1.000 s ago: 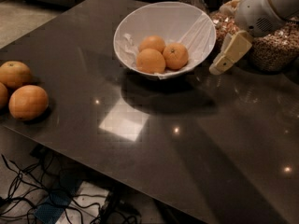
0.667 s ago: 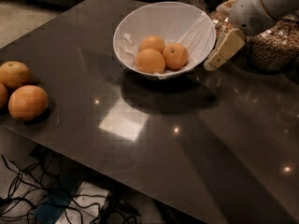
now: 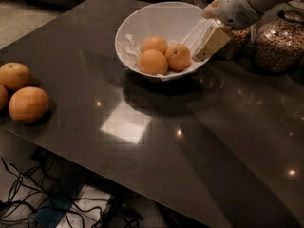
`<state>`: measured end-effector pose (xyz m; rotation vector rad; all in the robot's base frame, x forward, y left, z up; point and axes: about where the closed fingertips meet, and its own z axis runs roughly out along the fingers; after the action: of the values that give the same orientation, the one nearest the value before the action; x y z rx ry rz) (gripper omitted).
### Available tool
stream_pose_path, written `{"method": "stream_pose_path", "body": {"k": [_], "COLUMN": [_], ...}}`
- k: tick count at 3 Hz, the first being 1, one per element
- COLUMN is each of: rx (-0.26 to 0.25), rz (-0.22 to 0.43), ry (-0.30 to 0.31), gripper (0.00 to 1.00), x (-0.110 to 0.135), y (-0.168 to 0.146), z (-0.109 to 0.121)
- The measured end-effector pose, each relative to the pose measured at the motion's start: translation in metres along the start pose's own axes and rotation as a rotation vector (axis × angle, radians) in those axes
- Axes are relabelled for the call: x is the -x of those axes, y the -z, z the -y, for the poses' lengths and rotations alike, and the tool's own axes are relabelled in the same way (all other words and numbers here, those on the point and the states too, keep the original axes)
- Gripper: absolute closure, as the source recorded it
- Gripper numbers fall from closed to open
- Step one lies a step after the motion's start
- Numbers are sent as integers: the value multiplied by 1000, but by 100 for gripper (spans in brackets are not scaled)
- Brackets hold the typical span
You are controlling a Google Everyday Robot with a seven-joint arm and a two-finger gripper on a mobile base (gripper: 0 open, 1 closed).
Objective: Pick orange from white bowl
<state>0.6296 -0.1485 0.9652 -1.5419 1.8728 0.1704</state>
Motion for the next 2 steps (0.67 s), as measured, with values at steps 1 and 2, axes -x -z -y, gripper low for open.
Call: {"method": "stream_pose_path", "body": {"k": [1,2], "rx": [28,57], "rz": [-8,-16], "ry": [25,38], "gripper": [13,16], "x": [8,10], "y": [-16,-31], "z": [1,0]}}
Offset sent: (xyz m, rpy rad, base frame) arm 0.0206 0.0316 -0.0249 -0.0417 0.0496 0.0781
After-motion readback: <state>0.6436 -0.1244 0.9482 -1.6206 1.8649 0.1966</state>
